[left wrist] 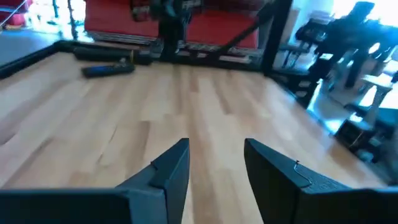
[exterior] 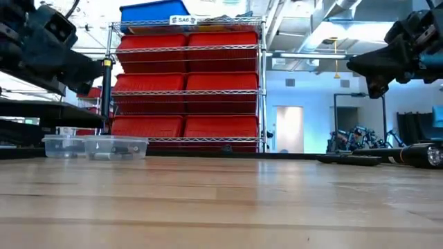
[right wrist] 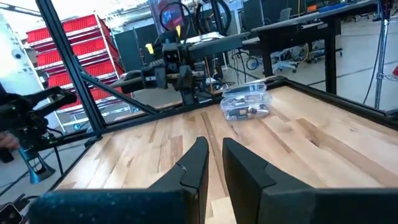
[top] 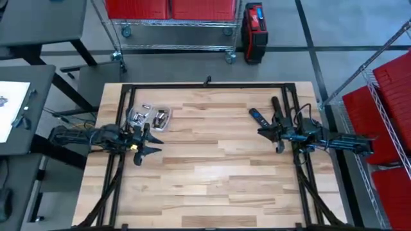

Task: Insert battery
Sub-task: Return to Home Position

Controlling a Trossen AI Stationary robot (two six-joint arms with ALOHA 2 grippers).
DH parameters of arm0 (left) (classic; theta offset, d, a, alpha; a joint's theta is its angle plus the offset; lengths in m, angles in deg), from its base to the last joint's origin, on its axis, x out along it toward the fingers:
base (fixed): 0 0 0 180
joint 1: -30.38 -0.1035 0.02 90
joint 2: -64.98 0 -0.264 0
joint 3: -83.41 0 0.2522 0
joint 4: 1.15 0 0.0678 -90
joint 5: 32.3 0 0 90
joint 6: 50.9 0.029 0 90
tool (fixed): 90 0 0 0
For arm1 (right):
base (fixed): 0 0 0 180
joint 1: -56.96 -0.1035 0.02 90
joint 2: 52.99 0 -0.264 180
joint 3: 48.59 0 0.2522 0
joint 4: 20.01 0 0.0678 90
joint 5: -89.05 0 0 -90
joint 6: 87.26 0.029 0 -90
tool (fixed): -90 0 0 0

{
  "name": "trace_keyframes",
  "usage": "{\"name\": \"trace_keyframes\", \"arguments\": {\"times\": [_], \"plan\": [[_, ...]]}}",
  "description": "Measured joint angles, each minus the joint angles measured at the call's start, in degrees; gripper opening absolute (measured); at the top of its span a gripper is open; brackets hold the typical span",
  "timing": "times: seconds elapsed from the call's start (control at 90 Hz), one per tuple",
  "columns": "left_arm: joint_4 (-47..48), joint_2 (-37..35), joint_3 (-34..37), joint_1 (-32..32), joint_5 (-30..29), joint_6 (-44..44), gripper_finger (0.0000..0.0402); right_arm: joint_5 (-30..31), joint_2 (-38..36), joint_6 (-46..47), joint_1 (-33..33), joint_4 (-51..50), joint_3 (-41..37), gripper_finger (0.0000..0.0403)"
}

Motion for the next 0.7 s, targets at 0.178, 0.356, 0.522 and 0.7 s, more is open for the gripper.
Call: {"name": "trace_keyframes", "arguments": {"times": [0.178, 0.356, 0.522, 0.7], "plan": [[0.06, 1.15, 0.11, -0.40, 0.22, -0.48, 0.0132, 0.01, 0.00, 0.00, -0.02, -0.01, 0.02, 0.0040], [0.11, 1.88, 0.17, -0.36, 0.24, -0.90, 0.0132, 0.01, 0.00, 0.00, 0.00, -0.01, 0.02, 0.0040], [0.15, 1.87, 0.22, -0.36, 0.26, -1.01, 0.0132, 0.03, 0.00, 0.01, -0.02, -0.02, 0.02, 0.0040], [0.17, 1.84, 0.25, -0.36, 0.28, -1.04, 0.0132, 0.03, 0.00, 0.02, -0.02, -0.04, 0.02, 0.0040]]}}
